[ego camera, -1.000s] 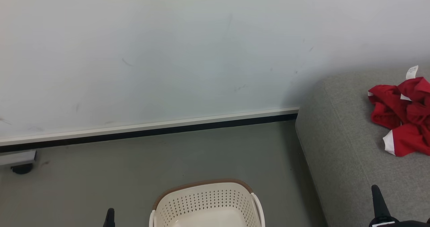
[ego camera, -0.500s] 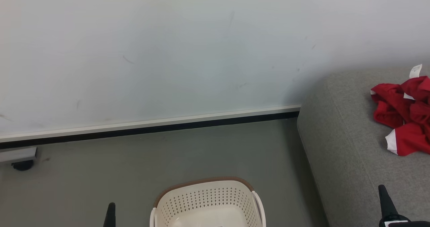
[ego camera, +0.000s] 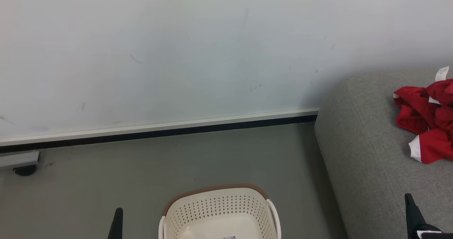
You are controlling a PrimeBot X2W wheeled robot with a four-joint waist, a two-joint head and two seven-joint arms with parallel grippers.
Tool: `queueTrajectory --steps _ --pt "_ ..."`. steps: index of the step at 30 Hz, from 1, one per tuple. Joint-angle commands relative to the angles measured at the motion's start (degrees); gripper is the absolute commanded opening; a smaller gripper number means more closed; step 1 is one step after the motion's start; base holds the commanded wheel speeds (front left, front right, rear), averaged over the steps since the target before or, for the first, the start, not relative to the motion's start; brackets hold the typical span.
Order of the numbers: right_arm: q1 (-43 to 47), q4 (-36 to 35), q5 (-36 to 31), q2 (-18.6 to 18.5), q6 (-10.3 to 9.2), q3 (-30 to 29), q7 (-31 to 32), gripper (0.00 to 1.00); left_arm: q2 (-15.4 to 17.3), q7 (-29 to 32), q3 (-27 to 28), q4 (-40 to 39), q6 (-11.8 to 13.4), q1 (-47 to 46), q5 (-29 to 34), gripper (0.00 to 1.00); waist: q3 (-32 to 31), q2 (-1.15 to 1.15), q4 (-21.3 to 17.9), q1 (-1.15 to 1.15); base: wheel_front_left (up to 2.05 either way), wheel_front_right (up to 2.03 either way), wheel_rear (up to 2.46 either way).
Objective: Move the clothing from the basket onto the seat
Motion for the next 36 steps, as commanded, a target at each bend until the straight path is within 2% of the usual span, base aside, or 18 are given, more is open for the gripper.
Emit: queueTrajectory --steps 1,36 --pt "-0.45 -0.24 1.40 0.22 0.02 -0.60 0.34 0.00 0.11 0.35 -0.01 0.16 -0.44 -1.00 -1.60 0.00 0.06 0.00 0.04 0.00 0.00 0.00 0.00" --pt "-1.51 0.56 14.74 2.79 0.02 -7.72 5.82 0.00 -0.01 3.27 -0.55 3.74 -1.99 -5.02 -16.56 0.00 1.65 0.00 0.86 -0.01 0.00 0.00 0.00"
